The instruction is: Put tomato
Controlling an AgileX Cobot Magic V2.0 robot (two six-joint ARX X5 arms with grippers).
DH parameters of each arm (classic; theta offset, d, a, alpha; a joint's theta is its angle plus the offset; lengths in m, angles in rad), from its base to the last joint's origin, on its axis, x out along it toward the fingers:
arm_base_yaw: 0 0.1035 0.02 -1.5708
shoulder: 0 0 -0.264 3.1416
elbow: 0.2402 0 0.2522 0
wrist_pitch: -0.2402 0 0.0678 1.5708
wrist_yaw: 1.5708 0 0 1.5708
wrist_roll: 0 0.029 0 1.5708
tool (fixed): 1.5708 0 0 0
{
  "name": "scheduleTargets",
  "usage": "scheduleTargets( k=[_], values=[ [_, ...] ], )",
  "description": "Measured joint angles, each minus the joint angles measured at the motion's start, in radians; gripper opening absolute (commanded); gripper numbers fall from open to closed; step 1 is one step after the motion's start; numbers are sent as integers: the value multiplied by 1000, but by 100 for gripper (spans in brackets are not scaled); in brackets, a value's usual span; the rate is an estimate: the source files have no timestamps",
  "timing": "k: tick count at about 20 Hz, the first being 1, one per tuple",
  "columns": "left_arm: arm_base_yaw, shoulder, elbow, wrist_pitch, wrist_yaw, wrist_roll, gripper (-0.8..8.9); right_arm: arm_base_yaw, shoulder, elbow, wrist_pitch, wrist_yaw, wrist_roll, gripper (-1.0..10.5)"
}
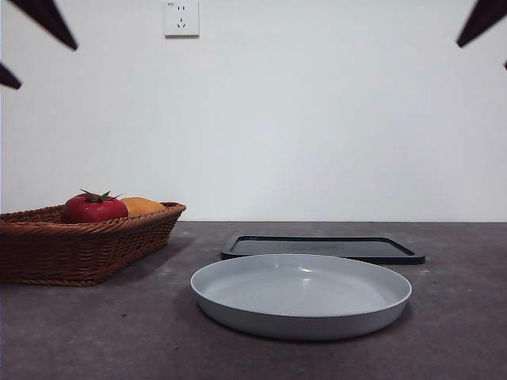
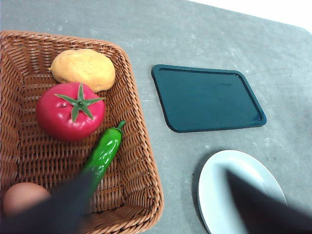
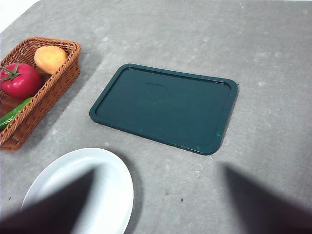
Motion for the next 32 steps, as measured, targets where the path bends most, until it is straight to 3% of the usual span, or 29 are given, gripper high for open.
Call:
scheduleTargets(
  k=[13,18,22,32],
  values=[
    [0,27,19,-16,-30,32,748,0,0,0,0,1,-2,638],
    [0,249,193,-155,-107,89,748,0,0,0,0,1,-2,638],
    [0,478,405,-259,-112,106,748,0,0,0,0,1,-2,638],
    [0,848,623,-274,-187,195,748,0,0,0,0,1,-2,638]
  ],
)
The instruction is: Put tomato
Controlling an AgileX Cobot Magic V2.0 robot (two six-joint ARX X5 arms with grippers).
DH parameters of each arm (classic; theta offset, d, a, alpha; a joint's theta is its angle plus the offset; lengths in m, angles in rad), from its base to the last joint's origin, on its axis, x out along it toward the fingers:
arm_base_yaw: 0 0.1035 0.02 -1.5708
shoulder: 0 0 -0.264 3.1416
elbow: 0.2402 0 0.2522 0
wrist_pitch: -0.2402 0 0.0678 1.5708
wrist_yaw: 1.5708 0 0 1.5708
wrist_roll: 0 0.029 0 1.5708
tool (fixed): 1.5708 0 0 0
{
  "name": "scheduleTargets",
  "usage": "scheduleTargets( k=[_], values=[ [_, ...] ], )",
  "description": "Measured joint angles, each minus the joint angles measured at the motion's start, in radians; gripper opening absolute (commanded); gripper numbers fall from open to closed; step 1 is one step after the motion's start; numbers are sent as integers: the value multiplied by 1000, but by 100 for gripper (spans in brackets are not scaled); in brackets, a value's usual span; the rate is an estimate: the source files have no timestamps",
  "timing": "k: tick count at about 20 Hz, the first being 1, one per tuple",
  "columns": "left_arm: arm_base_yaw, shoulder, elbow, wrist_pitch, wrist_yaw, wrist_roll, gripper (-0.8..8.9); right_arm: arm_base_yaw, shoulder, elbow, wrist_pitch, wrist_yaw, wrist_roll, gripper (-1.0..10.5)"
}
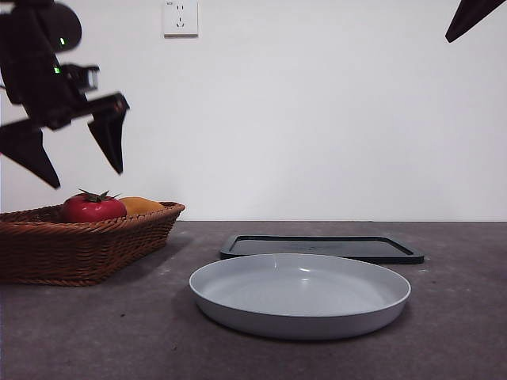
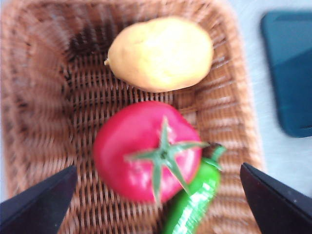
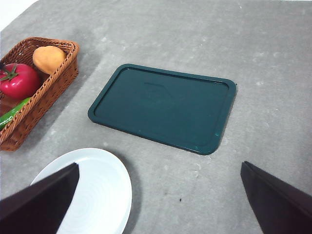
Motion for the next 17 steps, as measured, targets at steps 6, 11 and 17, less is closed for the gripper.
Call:
scheduleTargets(
  k=[6,11,17],
  values=[
    [-3,117,0,56,0,34,748,0,0,0,0,0,0,638],
    [-22,158,0,72,0,35,498,0,0,0,0,0,0,638],
    [-24,163,40,31,0,39,305,0,0,0,0,0,0,638]
  ],
)
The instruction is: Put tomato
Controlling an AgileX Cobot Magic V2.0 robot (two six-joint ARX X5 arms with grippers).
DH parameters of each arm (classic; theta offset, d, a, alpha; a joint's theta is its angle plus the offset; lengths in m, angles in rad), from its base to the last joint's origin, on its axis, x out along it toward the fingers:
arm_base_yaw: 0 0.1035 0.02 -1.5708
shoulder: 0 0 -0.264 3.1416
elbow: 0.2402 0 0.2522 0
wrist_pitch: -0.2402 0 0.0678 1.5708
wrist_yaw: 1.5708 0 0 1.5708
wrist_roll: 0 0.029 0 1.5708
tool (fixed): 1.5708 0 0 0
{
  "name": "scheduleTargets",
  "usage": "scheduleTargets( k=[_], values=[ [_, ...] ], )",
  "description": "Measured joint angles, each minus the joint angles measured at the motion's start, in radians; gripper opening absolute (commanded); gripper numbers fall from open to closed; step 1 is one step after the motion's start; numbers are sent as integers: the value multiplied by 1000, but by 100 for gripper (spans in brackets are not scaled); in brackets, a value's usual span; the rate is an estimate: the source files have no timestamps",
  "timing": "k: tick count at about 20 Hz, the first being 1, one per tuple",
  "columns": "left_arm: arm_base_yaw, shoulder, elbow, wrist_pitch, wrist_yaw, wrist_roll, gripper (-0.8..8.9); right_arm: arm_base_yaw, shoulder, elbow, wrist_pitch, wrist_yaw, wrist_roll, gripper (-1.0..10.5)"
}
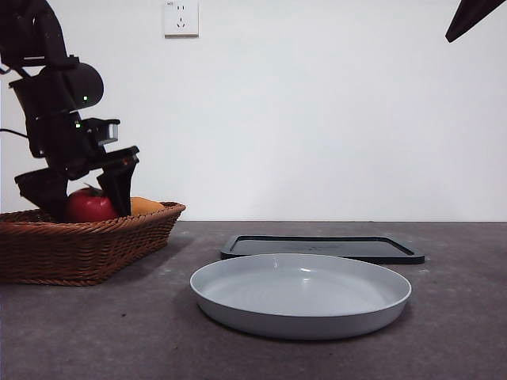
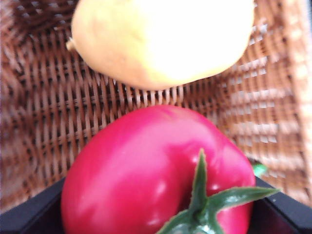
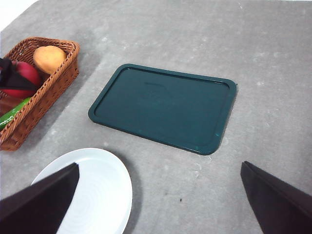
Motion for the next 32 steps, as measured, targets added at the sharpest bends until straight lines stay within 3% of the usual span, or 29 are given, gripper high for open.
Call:
scheduleTargets(
  k=[7,11,19,27,32],
  values=[
    [-11,0,203,-373,17,-32,307,0,0,0,0,0,0,638],
    [-64,-11,220,-522,66,-40,307,0,0,0,0,0,0,638],
    [-302,-191,226,-562,77,-50,307,0,0,0,0,0,0,638],
    [-568,-153,226,-478,78,-73,307,0,0,0,0,0,0,638],
    [-680,-59,226,-422,77,-74,306,0,0,0,0,0,0,638]
  ],
)
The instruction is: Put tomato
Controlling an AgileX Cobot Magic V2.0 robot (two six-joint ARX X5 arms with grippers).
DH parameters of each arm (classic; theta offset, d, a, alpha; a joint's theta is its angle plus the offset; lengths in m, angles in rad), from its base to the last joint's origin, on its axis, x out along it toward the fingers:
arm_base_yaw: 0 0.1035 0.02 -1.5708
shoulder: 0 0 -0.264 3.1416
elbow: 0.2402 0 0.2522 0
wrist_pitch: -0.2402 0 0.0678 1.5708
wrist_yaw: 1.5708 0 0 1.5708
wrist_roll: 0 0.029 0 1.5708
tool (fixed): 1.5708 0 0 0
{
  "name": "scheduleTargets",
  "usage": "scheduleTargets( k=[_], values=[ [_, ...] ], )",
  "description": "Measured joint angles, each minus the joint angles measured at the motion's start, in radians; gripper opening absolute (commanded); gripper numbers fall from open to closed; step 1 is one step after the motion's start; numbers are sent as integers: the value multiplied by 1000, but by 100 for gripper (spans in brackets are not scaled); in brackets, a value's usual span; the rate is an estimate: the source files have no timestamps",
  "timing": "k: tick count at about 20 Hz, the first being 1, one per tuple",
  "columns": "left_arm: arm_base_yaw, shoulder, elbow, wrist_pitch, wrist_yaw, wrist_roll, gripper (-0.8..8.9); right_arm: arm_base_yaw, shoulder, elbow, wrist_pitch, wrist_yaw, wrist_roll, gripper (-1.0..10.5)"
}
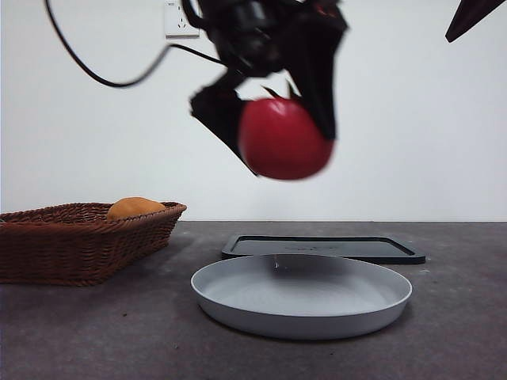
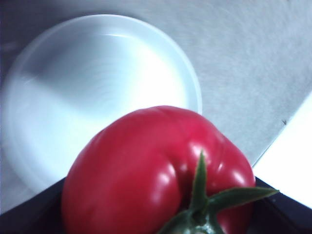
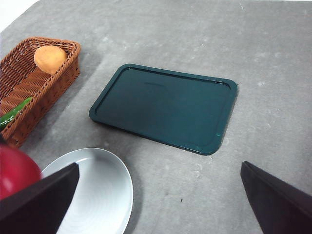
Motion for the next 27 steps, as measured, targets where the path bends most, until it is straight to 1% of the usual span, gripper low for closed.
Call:
scheduleTargets(
  k=[2,4,6,8,13,19,20,22,23,24,27],
  values=[
    [-26,36,0,18,-3,0,306,0,0,0,0,0,0,638],
    [-38,76,0,23,-48,0,306,0,0,0,0,0,0,638],
    [-43,121,0,23,-120,1,306,0,0,0,0,0,0,638],
    [-45,156,0,27,-156,1,306,0,0,0,0,0,0,638],
    [-45,198,0,85,-157,1,306,0,0,0,0,0,0,638],
    [-45,231,0,79,-156,1,319,0,0,0,0,0,0,638],
    [-45,231,0,79,-156,0,361,0,0,0,0,0,0,638],
    [-45,231,0,76,-156,-2,557,0,0,0,0,0,0,638],
    [-45,231,0,72,-156,-2,677,0,0,0,0,0,0,638],
    [-45,231,0,71,-158,-2,729,0,0,0,0,0,0,638],
    [-45,231,4,48,-158,-2,729,0,0,0,0,0,0,638]
  ],
)
